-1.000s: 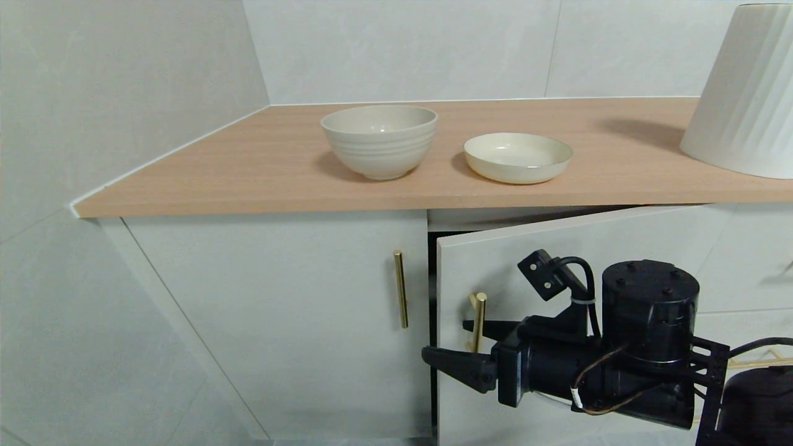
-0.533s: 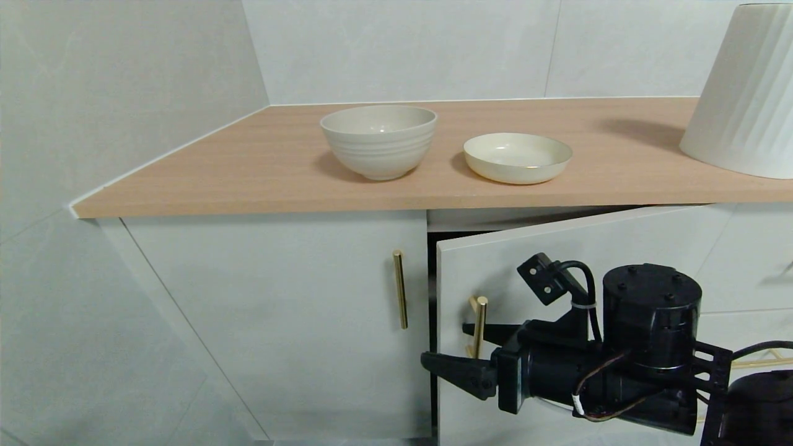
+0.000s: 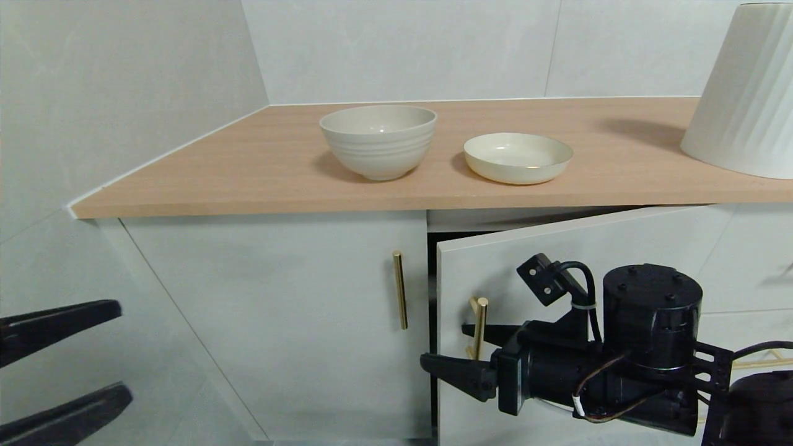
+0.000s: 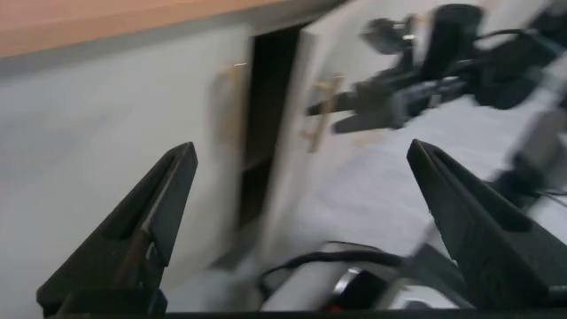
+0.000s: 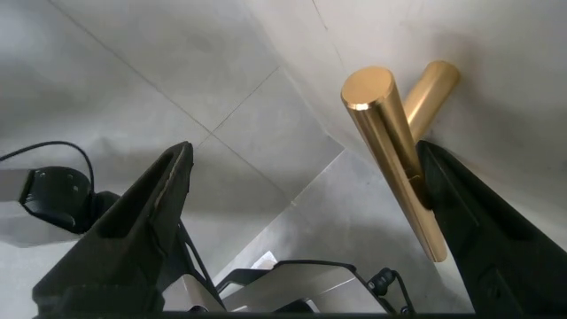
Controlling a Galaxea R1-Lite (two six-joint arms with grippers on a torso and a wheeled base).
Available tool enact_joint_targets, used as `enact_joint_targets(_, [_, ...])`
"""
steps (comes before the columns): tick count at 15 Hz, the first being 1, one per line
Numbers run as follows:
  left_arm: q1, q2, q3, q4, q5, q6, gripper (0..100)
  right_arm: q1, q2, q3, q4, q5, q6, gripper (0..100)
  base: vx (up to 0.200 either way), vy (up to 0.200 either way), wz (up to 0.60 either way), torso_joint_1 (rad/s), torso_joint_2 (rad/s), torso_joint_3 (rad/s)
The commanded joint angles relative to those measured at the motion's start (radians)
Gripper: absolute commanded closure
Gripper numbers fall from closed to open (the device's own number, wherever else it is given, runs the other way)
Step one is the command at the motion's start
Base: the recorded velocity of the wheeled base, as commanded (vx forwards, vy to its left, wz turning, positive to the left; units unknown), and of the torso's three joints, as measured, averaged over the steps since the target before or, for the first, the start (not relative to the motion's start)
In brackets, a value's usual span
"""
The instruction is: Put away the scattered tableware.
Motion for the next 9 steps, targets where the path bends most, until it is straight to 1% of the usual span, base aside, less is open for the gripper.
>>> enact_joint_targets(1, [-0.110,0.197,-0.006,-0.085,-0.005,-0.027,0,0.001,0.000,0.000,-0.001,0.001,0.000,0,0.000,0.000,0.00,0.000,0.00,0.000])
enact_joint_targets(3, [-0.147,0.304,0.014,-0.153,-0.005,-0.032,0,0.001,0.000,0.000,-0.001,0.001,0.000,0,0.000,0.000,0.00,0.000,0.00,0.000])
enact_joint_targets(5, [-0.182,0.413,0.067,-0.243,-0.005,-0.029,0,0.001,0.003,-0.002,-0.001,0.001,0.000,0,0.000,0.000,0.00,0.000,0.00,0.000])
enact_joint_targets(6, [-0.201,0.485,0.103,-0.323,-0.004,-0.026,0,0.001,0.006,-0.003,-0.001,0.001,0.000,0,0.000,0.000,0.00,0.000,0.00,0.000])
enact_joint_targets(7, [-0.207,0.515,0.120,-0.361,-0.002,-0.026,0,0.001,0.007,-0.003,-0.001,0.001,0.000,0,0.000,0.000,0.00,0.000,0.00,0.000])
enact_joint_targets(8, [-0.225,0.596,0.169,-0.476,0.001,-0.026,0,0.001,0.007,-0.003,-0.001,0.001,0.000,0,0.000,0.000,0.00,0.000,0.00,0.000])
enact_joint_targets(9, [-0.238,0.647,0.196,-0.558,0.007,-0.029,0,0.001,0.009,-0.003,-0.001,0.001,0.000,0,0.000,0.000,0.00,0.000,0.00,0.000])
